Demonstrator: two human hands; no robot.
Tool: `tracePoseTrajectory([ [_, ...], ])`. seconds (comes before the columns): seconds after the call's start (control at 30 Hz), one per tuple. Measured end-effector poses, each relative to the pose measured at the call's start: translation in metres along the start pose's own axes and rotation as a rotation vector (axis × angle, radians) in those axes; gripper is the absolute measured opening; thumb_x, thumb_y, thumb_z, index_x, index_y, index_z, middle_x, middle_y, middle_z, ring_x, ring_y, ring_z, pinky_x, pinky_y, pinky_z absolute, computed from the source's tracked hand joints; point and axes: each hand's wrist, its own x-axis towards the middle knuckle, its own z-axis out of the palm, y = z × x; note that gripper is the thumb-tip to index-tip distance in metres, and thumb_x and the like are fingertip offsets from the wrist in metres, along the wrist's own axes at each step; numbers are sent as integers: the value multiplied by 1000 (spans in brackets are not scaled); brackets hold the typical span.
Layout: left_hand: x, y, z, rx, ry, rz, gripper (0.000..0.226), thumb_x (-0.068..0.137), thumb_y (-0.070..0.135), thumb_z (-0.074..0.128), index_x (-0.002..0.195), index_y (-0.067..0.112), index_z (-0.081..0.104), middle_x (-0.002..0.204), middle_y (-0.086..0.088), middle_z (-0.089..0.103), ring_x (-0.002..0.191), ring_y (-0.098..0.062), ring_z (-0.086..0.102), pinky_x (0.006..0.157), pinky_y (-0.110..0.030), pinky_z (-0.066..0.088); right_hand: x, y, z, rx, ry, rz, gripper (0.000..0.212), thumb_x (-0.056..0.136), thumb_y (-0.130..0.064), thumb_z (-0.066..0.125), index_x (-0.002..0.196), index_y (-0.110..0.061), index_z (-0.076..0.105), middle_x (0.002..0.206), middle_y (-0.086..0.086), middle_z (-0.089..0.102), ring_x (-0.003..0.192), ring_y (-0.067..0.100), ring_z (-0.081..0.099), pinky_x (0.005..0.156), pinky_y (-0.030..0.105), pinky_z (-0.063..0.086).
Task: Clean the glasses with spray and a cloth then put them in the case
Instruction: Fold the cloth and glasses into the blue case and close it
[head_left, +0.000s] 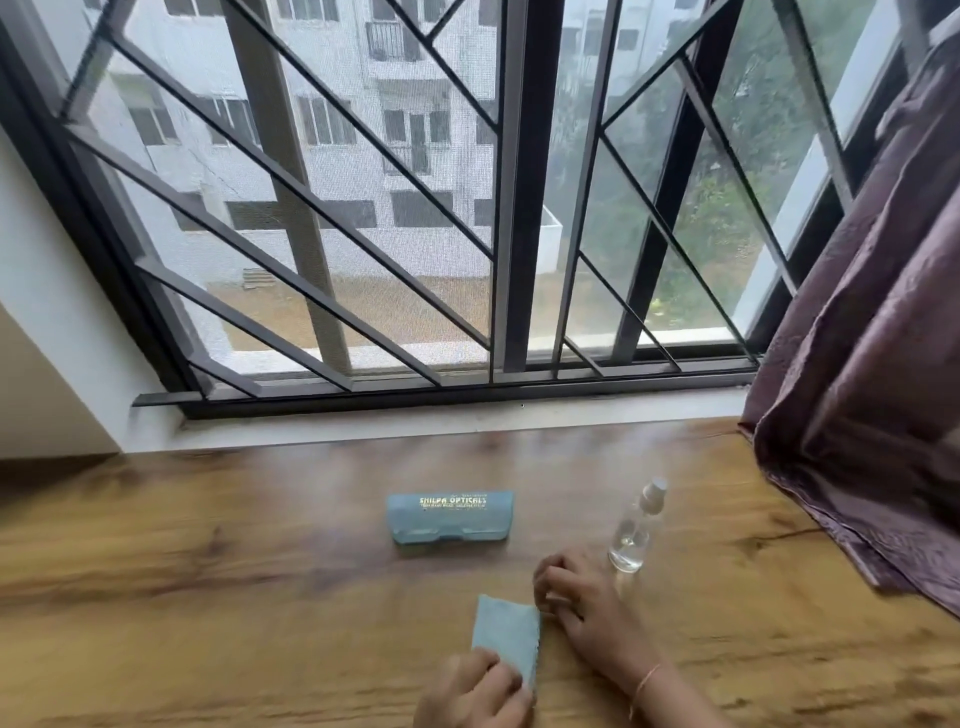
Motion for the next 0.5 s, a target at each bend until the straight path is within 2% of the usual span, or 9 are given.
tracePoseTrajectory([
  [0.03, -4, -5, -4, 102, -16, 79, 111, 36, -47, 44, 100, 43, 36, 83, 33, 31, 68, 25, 34, 61, 11, 27, -1, 2, 0, 9, -2, -9, 19, 67, -7, 56, 69, -26, 55, 89, -15, 57, 92, -1, 46, 82, 18, 40],
  [0.07, -8, -4, -6, 110, -33, 29, 107, 35, -28, 19, 108, 48, 36, 84, 38, 33, 69, 29, 35, 66, 13, 23, -3, 2, -2, 19, -10, -7, 14, 69, -12, 55, 70, -26, 56, 92, -14, 58, 94, -1, 48, 83, 18, 41],
  [0.1, -5, -4, -8, -115, -37, -164, 83, 35, 17, 55, 109, 53, 41, 83, 39, 41, 71, 28, 39, 71, 12, 23, -5, 3, -3, 35, -18, 2, 10, 71, -17, 53, 71, -26, 58, 94, -13, 59, 96, 0, 50, 84, 18, 42],
  [0.13, -9, 4, -5, -329, 19, -261, 72, 61, 1, 73, 103, 54, 49, 84, 36, 49, 74, 22, 44, 74, 7, 28, -6, 2, -5, 54, -20, 15, 11, 72, -19, 51, 74, -25, 60, 96, -11, 60, 97, 1, 51, 84, 16, 43],
  [0.17, -13, 19, 5, -424, 167, -354, 34, 75, 25, 64, 99, 48, 57, 86, 31, 55, 74, 14, 48, 72, 0, 33, -9, 2, -6, 72, -9, 28, 15, 73, -17, 51, 77, -26, 62, 97, -9, 60, 97, 1, 52, 84, 14, 43],
  [0.2, -13, 25, 8, -490, 233, -426, 18, 81, 36, 56, 98, 40, 60, 88, 24, 59, 71, 5, 50, 68, -4, 36, -11, 1, -6, 84, 18, 46, 20, 73, -12, 51, 81, -26, 64, 96, -8, 61, 97, 0, 53, 83, 10, 42],
  [0.3, -3, 10, 14, -590, 439, -753, 24, 75, 39, 55, 96, 27, 60, 83, 10, 60, 65, -10, 46, 60, -17, 42, -20, -9, -1, 74, 204, 85, 22, 71, -10, 59, 83, -25, 69, 85, -8, 62, 86, -2, 55, 76, 2, 38],
  [0.37, 7, -2, 15, -604, 458, -901, 26, 68, 39, 57, 90, 28, 65, 85, 9, 56, 67, -9, 46, 60, -17, 41, -27, -15, 9, 17, 308, 54, 14, 67, -16, 67, 78, -25, 69, 71, -7, 60, 73, -2, 51, 69, 0, 36],
  [0.5, 9, -11, 20, -643, 250, -850, 17, 59, 31, 75, 76, 34, 72, 77, 19, 59, 72, -2, 44, 61, -13, 42, -37, -20, 25, -106, 291, -6, 9, 60, -24, 71, 69, -23, 70, 61, -9, 55, 67, 0, 43, 59, 5, 37],
])
